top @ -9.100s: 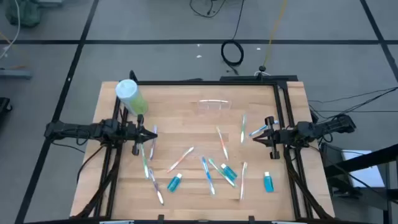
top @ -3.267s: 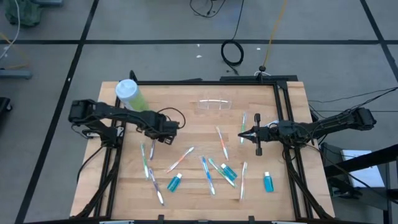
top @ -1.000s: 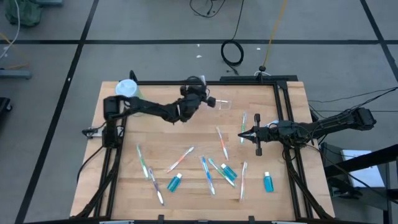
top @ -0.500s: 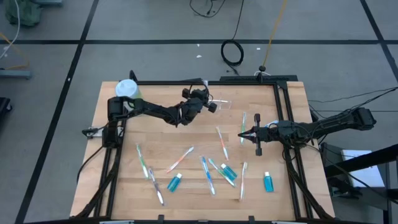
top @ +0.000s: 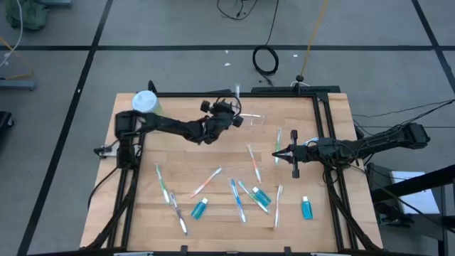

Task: Pick & Place toothbrushing station
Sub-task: Put the middle blue mouthwash into the transparent organizer

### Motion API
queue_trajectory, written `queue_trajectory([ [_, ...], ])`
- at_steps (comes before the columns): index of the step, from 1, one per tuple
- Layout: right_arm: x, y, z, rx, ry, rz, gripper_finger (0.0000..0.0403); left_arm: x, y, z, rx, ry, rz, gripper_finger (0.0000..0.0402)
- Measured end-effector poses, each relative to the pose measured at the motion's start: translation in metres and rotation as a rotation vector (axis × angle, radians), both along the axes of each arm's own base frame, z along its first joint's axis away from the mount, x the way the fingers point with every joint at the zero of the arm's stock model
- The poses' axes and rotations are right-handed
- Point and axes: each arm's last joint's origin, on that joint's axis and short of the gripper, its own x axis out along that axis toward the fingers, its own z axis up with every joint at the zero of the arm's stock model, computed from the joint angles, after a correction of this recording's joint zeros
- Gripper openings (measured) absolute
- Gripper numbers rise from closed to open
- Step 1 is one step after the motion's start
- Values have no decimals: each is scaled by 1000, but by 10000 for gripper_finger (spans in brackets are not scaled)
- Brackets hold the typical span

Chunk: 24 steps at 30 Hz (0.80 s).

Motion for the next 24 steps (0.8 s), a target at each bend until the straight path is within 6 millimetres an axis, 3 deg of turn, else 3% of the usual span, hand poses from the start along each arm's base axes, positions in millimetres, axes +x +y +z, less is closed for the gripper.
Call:
queue_trajectory([
  [7,0,0,0,-3,0,0,6,-32,-31,72,-31,-40,-127,166],
  [11,0,0,0,-3,0,0,6,-52,-48,98,-96,-14,-294,168],
  [17,0,0,0,-3,0,0,6,-72,-69,109,-243,8,-487,168],
  [24,0,0,-1,-4,8,0,6,-74,-91,107,-401,3,-698,168],
])
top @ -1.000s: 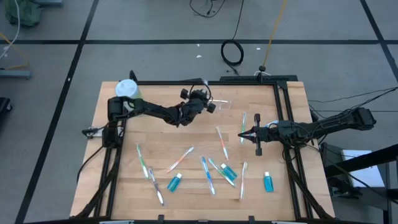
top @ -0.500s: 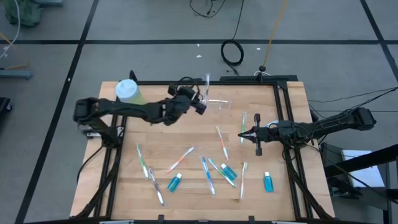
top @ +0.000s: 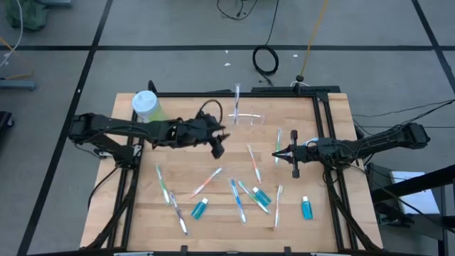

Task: Pick & Place toothbrushing station
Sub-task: Put the middle blue mouthwash into the transparent organizer

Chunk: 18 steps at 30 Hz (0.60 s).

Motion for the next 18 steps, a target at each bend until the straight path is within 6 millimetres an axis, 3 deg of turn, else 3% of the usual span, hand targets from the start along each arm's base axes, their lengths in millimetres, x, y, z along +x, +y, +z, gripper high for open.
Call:
queue_trajectory([
  [6,0,0,0,-1,3,0,6,-3,-16,-8,-94,85,-186,168],
  [18,0,0,-1,-1,7,0,6,-5,-27,-9,-115,100,-213,168],
])
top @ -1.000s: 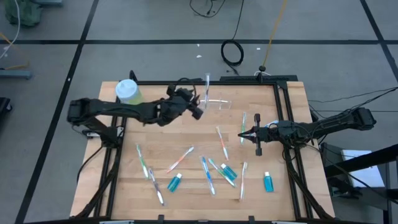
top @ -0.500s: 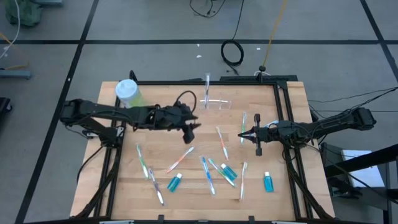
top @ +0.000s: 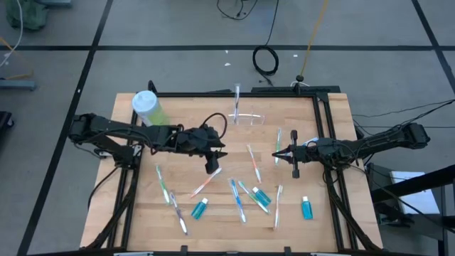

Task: Pick & Place toothbrushing station
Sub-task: Put the middle blue mouthwash into the transparent organizer

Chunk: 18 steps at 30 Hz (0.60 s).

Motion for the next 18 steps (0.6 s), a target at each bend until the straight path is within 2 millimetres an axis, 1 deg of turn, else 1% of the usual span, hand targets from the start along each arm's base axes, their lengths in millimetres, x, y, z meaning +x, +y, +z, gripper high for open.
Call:
queue_trajectory([
  [12,0,0,0,-1,0,0,6,0,0,0,-22,0,15,168],
  [14,0,0,0,-1,0,0,6,-1,-1,-5,-60,37,-6,168],
  [16,0,0,0,0,0,0,6,-5,-3,-11,-100,118,-58,168],
  [18,0,0,0,-1,0,0,6,-8,-6,-18,-147,187,-71,168],
])
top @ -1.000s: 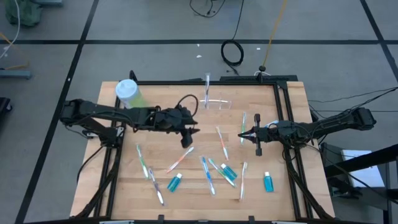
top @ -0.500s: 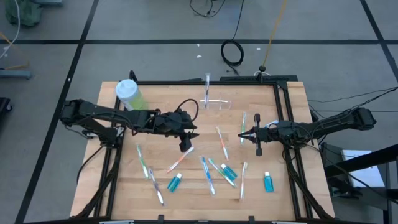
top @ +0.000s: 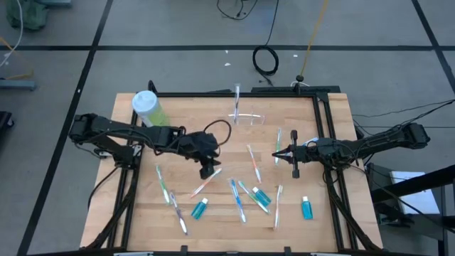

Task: Pick & Place toothbrushing station
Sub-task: Put the middle blue mouthwash into the transparent organizer

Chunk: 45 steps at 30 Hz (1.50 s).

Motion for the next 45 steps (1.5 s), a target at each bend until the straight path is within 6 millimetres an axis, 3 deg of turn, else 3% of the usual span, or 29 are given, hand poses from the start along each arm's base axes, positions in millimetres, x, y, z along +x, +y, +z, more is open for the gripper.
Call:
queue_trajectory([
  [5,0,0,0,-2,0,0,6,-5,-8,-16,-32,152,57,168],
  [8,0,0,0,-2,0,1,6,-1,-17,-28,19,195,-2,168],
  [14,0,0,0,-2,3,1,6,20,-34,-56,220,190,-289,168],
  [20,0,0,-1,-3,5,0,6,52,-40,-85,258,77,-320,168],
  [27,0,0,-1,-3,7,0,6,85,-33,-107,378,-139,-475,168],
  [33,0,0,-1,-7,7,1,6,104,-18,-118,322,-349,-628,168],
  [40,0,0,-1,-7,7,1,6,124,-3,-147,243,-399,-676,168],
  [45,0,0,-1,-8,7,1,6,138,-3,-155,262,-418,-721,168],
])
